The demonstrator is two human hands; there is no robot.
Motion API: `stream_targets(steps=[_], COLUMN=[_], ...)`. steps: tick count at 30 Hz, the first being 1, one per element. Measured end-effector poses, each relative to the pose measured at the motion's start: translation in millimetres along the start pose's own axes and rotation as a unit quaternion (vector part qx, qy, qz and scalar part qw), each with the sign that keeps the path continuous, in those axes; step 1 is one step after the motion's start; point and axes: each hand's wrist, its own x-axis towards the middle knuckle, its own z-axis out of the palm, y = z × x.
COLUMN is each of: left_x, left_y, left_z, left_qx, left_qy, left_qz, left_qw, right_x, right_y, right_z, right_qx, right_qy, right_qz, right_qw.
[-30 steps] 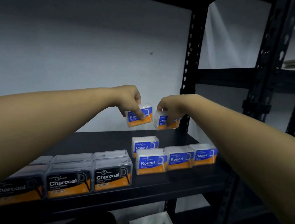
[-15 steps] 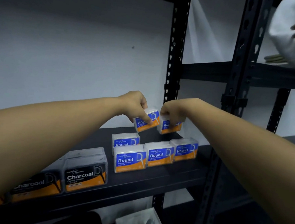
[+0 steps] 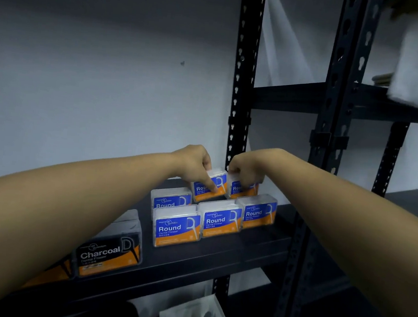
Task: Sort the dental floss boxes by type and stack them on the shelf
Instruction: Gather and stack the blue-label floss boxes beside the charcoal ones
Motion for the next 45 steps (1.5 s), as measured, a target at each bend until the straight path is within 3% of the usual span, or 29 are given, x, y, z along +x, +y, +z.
stream_targets(steps=[15, 17, 21, 26, 34, 39, 45], left_x=[-8, -11, -25, -48, -59, -64, -64], left_y=[-11, -11, -17, -25, -17, -5, 3], left_z=[23, 18, 6, 12, 16, 19, 30], left_qx=[0.001, -0.023, -0.007, 0.004, -0.022, -0.072, -0.034], left_qy=[-0.059, -0.061, -0.024, -0.074, -0.075, -0.112, -0.088], left_qz=[-0.029, -0.055, -0.118, -0.192, -0.173, -0.148, -0.105], left_qw=[0.998, 0.996, 0.993, 0.979, 0.982, 0.980, 0.990], right_x=[1, 0, -6, -7, -21, -21, -21], right_y=[-3, -2, 0, 7, 9, 8, 4], right_z=[19, 22, 37, 61, 56, 60, 65], right_qx=[0.125, 0.183, 0.253, 0.238, 0.220, 0.248, 0.257], right_qy=[-0.036, -0.009, 0.121, 0.155, 0.103, 0.105, 0.098], right_qz=[-0.029, -0.031, -0.041, -0.040, -0.064, -0.081, -0.097], right_qw=[0.991, 0.983, 0.959, 0.958, 0.968, 0.960, 0.956])
